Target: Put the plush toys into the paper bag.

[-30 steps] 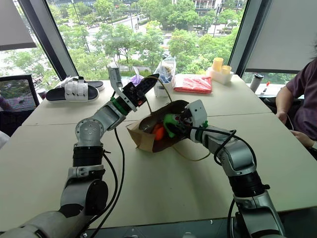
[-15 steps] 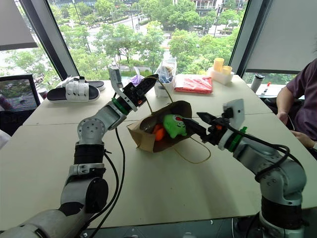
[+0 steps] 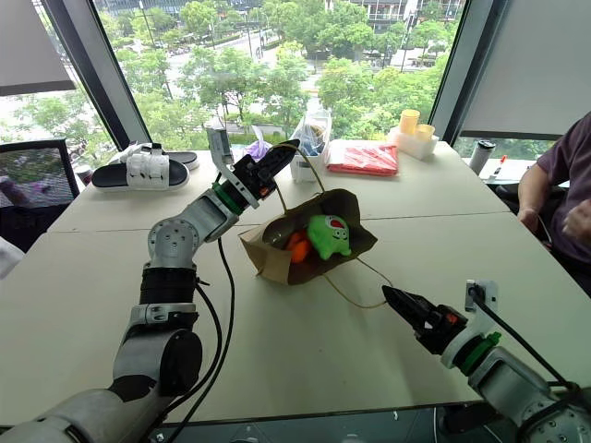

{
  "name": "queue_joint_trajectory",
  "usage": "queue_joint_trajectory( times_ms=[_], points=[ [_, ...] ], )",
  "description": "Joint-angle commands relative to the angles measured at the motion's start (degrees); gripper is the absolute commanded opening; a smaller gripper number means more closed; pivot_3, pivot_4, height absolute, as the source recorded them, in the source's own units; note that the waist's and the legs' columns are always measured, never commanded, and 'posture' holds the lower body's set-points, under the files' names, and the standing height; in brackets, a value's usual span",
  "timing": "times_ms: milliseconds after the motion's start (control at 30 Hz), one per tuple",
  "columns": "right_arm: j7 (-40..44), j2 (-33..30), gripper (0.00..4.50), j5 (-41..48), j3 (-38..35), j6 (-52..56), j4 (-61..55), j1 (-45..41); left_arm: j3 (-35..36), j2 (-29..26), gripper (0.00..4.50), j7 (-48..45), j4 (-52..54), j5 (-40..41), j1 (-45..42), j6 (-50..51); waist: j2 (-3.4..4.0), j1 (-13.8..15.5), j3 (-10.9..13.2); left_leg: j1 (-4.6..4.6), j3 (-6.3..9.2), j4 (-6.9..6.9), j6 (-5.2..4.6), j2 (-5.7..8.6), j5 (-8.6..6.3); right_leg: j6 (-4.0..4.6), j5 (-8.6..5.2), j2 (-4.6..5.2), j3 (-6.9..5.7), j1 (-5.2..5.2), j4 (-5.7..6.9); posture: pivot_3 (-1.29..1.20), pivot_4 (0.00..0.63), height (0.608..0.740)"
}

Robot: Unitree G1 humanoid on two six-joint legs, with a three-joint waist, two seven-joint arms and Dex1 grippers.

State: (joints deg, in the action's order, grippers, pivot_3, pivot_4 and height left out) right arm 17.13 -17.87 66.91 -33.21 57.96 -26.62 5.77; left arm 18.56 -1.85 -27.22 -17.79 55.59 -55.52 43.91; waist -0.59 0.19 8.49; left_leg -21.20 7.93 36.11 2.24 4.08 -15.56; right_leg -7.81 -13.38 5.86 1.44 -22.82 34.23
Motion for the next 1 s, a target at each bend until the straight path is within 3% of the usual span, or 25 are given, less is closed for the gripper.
queue_joint_trajectory(
  times_ms=[33,133,333,533,600,700,833,1000],
  points=[
    [-2.45,2.32,3.71,4.86,1.54,-2.61,-0.27,-1.05,-1.12,0.08,0.00,-0.98,2.19,-0.29,-0.47,-0.60,0.01,0.07,0.00,0.00,0.02,0.00,0.00,0.00,0.00,0.00,0.00,0.00,-0.01,0.00,0.00,0.00,0.150,0.740],
    [-3.59,3.22,2.89,7.01,2.80,-4.24,-0.43,-1.17,-1.24,0.04,0.00,-0.82,2.37,-0.15,-0.34,-0.71,0.01,0.09,0.00,0.00,0.02,-0.01,0.00,0.00,0.00,0.00,0.00,0.00,-0.01,0.00,0.00,0.00,0.150,0.740],
    [-5.02,2.42,0.03,15.15,4.39,-6.95,-3.26,-0.81,-2.01,-0.26,0.00,-1.02,3.06,-0.59,0.26,-0.67,0.01,0.09,0.00,0.00,0.03,-0.02,0.00,0.00,0.00,0.00,0.00,0.00,-0.01,0.00,-0.01,0.00,0.150,0.740],
    [-7.04,-1.15,0.03,22.12,5.29,-10.08,-6.66,-1.77,-5.51,-2.35,0.00,-4.59,7.30,-2.52,2.21,-0.36,0.01,0.09,0.00,-0.01,0.03,-0.03,0.00,0.01,0.00,0.00,0.00,0.00,-0.01,0.00,-0.02,0.00,0.150,0.740],
    [-10.56,-4.02,0.03,30.82,4.33,-13.61,-7.40,-7.16,-4.04,-3.57,0.00,-3.54,8.11,-0.87,0.49,0.76,0.03,-0.15,0.02,-0.01,0.04,-0.03,0.00,0.00,0.00,0.00,0.00,0.00,-0.01,0.00,-0.01,0.00,0.150,0.740],
    [-14.69,-7.69,0.03,36.97,4.29,-17.57,-6.47,-13.70,-4.23,-5.77,0.00,-3.29,8.72,-2.47,-1.80,0.06,0.03,-0.67,0.04,-0.03,0.06,0.00,0.00,0.00,0.00,0.00,0.00,0.00,-0.03,-0.01,-0.02,0.00,0.150,0.740],
    [-17.70,-9.50,0.03,38.83,5.53,-21.25,-4.19,-18.78,-5.29,-7.78,0.00,-1.96,6.15,-5.99,-3.95,-0.94,0.01,-0.68,0.02,-0.03,0.13,-0.06,-0.01,-0.01,0.00,0.00,-0.01,-0.01,-0.10,0.01,-0.03,0.00,0.150,0.740],
    [-17.32,-10.08,0.03,35.24,8.84,-21.24,-2.42,-18.04,-6.55,-7.11,0.00,-2.09,5.33,-8.34,-2.83,-1.56,0.01,-0.69,0.02,-0.13,0.11,-0.04,-0.07,0.03,-0.04,-0.02,-0.02,0.01,-0.08,-0.03,-0.11,0.00,0.150,0.740]
  ],
)
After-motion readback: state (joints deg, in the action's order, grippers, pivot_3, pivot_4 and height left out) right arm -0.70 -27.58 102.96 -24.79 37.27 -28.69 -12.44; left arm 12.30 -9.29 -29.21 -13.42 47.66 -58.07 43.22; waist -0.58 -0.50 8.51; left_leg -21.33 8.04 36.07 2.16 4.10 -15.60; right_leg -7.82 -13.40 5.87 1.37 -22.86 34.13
